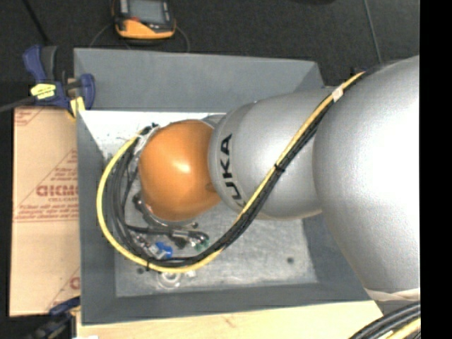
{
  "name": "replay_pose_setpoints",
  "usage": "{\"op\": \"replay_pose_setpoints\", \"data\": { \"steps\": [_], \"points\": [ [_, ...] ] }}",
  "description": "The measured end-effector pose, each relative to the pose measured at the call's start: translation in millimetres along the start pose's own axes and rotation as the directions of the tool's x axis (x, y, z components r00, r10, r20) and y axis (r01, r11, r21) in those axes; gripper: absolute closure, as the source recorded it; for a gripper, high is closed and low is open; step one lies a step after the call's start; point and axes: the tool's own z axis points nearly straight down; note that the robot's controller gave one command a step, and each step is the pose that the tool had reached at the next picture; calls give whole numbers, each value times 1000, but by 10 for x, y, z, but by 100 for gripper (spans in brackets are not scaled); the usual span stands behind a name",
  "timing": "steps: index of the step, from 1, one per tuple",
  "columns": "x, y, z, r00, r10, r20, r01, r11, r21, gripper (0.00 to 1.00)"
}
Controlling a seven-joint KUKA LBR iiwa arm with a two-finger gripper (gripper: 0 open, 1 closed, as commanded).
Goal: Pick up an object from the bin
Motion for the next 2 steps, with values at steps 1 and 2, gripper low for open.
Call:
{"op": "replay_pose_setpoints", "data": {
  "steps": [1,2],
  "points": [
    [71,-39,-638,1000,-14,9,14,1000,5,100],
    [237,-315,-1356,997,73,11,-73,997,6,100]
  ]
}}
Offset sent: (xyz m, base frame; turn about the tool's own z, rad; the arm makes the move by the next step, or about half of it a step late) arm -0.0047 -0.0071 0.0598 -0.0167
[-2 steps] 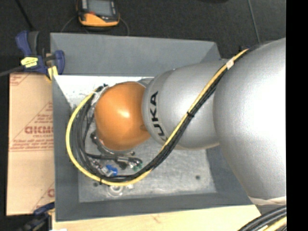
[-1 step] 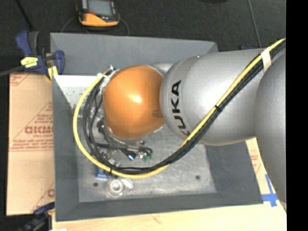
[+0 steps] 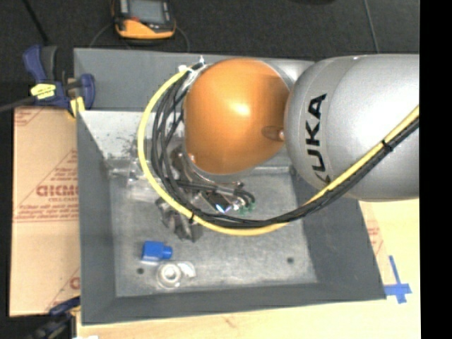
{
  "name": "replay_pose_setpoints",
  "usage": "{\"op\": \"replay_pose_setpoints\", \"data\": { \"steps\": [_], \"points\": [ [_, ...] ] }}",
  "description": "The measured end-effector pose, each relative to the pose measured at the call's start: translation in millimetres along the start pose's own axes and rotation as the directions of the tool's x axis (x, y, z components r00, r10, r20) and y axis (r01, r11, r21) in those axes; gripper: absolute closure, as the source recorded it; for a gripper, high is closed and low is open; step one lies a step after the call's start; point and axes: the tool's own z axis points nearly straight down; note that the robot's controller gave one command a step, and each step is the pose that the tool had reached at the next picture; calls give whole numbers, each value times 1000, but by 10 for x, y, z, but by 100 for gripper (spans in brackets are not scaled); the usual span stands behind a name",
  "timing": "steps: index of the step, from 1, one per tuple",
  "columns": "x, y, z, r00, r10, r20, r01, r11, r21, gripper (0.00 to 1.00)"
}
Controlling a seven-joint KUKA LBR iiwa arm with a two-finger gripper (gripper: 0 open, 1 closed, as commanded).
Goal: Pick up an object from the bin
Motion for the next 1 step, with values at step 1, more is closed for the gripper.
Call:
{"op": "replay_pose_setpoints", "data": {
  "steps": [1],
  "points": [
    [-504,-51,405,984,-181,-5,180,984,-5,100]
  ]
}}
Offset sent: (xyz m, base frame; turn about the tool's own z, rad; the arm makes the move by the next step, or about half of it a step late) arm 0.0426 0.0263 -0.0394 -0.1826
